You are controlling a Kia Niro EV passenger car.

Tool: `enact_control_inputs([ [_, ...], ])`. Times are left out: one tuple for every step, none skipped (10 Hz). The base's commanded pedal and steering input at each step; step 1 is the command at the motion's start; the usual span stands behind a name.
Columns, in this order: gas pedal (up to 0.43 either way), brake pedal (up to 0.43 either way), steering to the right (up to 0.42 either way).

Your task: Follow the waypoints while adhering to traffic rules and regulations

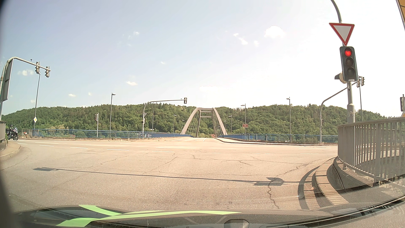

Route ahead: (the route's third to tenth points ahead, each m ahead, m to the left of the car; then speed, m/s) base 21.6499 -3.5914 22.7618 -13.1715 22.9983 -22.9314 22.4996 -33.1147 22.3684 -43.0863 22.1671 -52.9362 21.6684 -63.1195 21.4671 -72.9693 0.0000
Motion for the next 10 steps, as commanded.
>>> enact_control_inputs([
  [0.0, 0.085, 0.027],
  [0.0, 0.091, 0.027],
  [0.0, 0.091, 0.027],
  [0.0, 0.098, 0.028],
  [0.0, 0.104, 0.027],
  [0.0, 0.122, 0.027],
  [0.0, 0.134, 0.027],
  [0.0, 0.146, 0.027],
  [0.0, 0.159, 0.027],
  [0.0, 0.159, 0.027],
])
